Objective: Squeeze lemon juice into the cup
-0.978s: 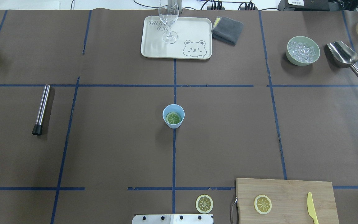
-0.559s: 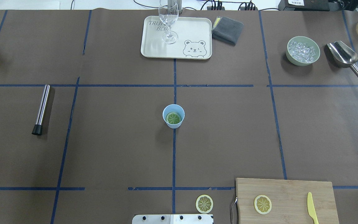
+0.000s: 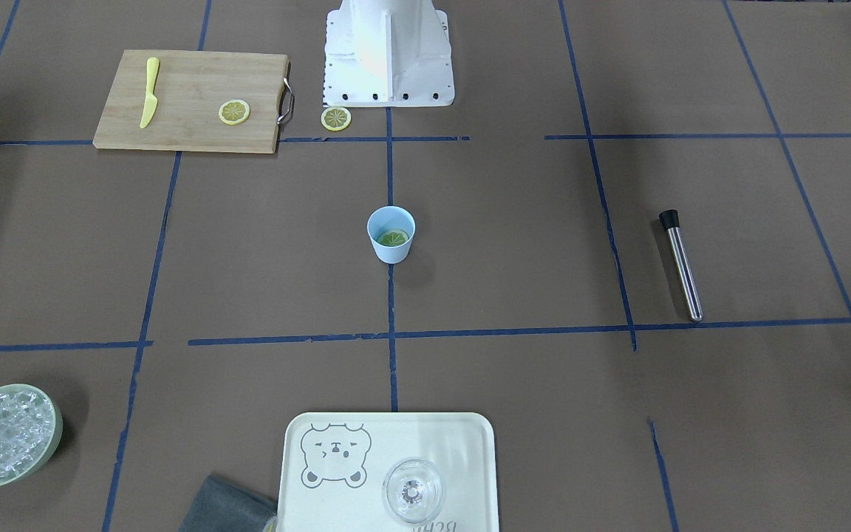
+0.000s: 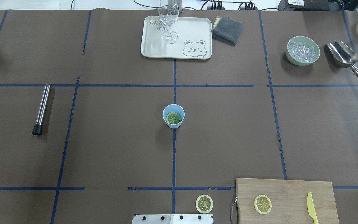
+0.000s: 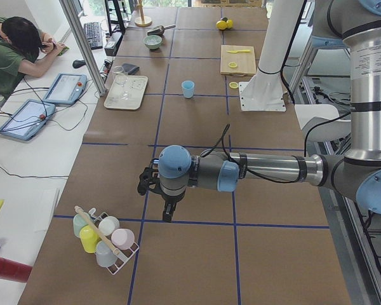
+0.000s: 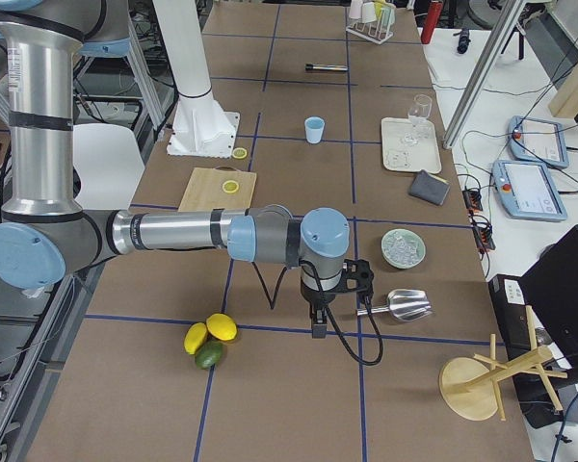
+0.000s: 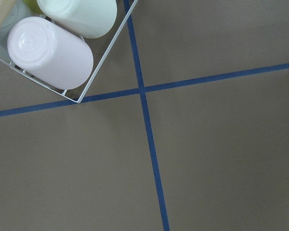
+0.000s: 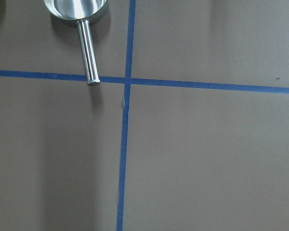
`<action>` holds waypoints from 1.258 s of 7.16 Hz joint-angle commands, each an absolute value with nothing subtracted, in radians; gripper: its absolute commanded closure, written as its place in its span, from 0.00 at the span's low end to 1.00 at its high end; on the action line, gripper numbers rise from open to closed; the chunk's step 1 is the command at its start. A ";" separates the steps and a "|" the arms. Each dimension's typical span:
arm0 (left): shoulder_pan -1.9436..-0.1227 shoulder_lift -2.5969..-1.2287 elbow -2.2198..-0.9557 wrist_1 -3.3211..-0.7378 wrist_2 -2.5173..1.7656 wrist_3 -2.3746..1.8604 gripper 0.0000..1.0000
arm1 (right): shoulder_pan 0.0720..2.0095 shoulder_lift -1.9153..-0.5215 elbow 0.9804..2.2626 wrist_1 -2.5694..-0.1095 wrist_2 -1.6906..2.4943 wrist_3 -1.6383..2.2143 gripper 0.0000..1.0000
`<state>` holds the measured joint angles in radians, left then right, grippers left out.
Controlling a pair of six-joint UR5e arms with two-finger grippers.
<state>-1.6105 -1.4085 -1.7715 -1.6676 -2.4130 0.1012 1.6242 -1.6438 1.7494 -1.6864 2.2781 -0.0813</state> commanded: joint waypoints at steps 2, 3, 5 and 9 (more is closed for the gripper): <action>-1.614 -1.387 -1.772 -1.667 -2.413 0.101 0.00 | 1.621 -1.644 1.750 -1.687 2.278 -0.071 0.00; -1.614 -1.387 -1.767 -1.667 -2.413 0.101 0.00 | 1.621 -1.646 1.749 -1.687 2.279 -0.071 0.00; -1.615 -1.388 -1.779 -1.669 -2.413 0.101 0.00 | 1.621 -1.654 1.747 -1.686 2.279 -0.074 0.00; -1.617 -1.384 -1.782 -1.667 -2.414 0.101 0.00 | 1.617 -1.669 1.741 -1.687 2.281 -0.078 0.00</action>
<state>-1.6165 -1.3848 -1.7820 -1.6675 -2.4143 0.1009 1.6177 -1.6637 1.7424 -1.6873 2.2810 -0.0779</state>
